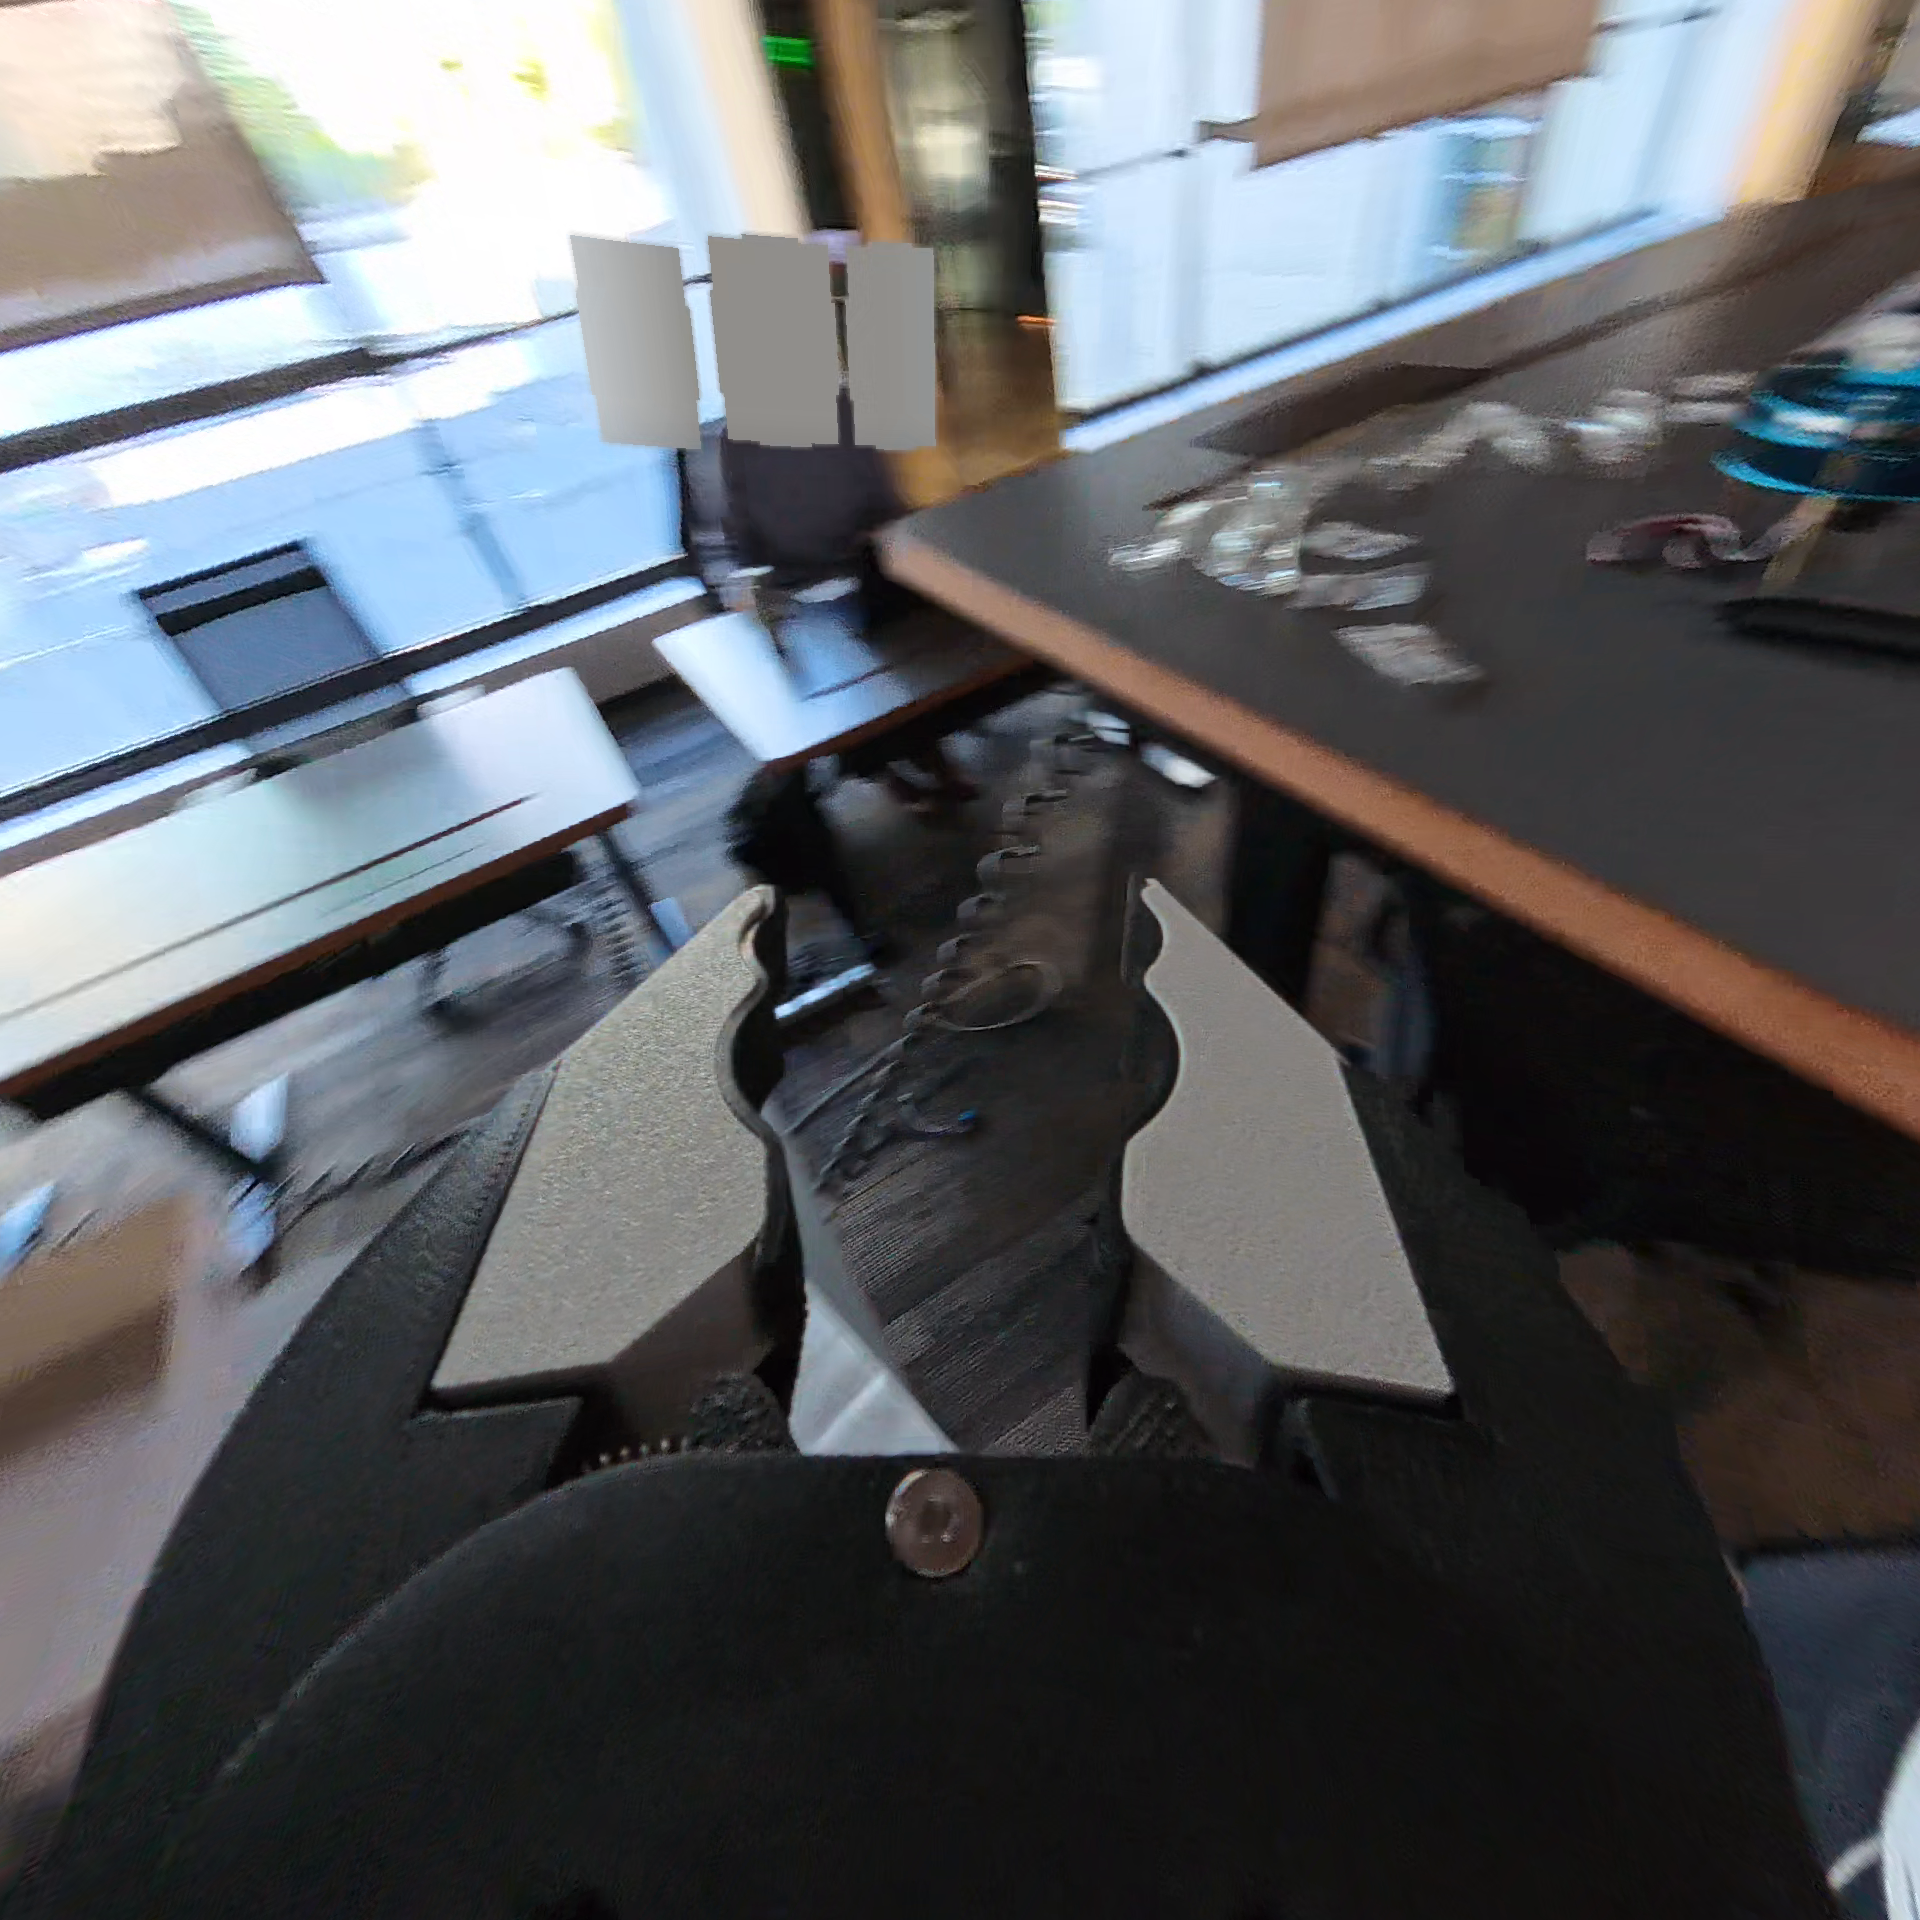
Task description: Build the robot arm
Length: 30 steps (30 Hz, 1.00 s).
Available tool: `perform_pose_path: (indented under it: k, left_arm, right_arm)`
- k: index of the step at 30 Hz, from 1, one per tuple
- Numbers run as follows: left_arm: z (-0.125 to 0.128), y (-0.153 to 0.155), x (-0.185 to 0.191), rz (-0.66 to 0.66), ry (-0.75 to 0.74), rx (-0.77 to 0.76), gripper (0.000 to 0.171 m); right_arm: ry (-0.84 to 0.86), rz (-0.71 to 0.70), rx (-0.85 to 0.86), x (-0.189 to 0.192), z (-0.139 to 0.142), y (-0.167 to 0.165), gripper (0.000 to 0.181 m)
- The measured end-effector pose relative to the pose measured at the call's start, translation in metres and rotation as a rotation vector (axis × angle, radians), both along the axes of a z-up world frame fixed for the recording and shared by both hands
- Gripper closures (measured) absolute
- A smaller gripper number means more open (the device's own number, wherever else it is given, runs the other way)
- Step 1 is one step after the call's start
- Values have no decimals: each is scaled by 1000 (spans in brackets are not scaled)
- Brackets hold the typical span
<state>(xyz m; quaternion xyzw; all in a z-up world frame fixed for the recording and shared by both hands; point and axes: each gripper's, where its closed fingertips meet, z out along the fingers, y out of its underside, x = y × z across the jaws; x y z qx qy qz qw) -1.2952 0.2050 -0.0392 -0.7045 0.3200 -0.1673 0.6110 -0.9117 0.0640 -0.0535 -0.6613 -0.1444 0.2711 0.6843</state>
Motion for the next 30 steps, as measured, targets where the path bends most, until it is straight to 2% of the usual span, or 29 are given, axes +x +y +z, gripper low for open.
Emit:
perform_pose_path:
  k: [3,6,8,11,15,17,19,22,26,30]
  left_arm:
    - [-13,-76,-103,269,-133,13,107]
    - [-22,-161,-162,459,-209,33,104]
    - [-28,-212,-180,555,-207,25,98]
    - [-30,-285,-184,658,-244,4,91]
    - [-32,-369,-178,671,-392,-23,96]
    - [-33,-395,-194,729,-395,-44,97]
    - [-23,-411,-205,725,-405,-48,96]
    - [-2,-427,-224,719,-374,26,97]
    - [9,-442,-267,700,-422,80,100]
    - [1,-469,-348,740,-407,52,97]
  right_arm:
    - [-26,-39,25,1,1,-1,152]
    - [-41,-40,49,-1,3,-3,151]
    - [-58,0,64,-9,4,-7,153]
    - [-124,63,85,-25,2,-14,154]
    - [-206,157,112,-51,-1,-26,155]
    - [-121,209,114,-67,11,-36,156]
    - [-11,278,115,-87,31,-53,156]
    - [-32,292,158,-124,43,-68,156]
    - [-159,305,134,-194,30,-70,155]
    - [-183,330,33,-275,2,-55,152]
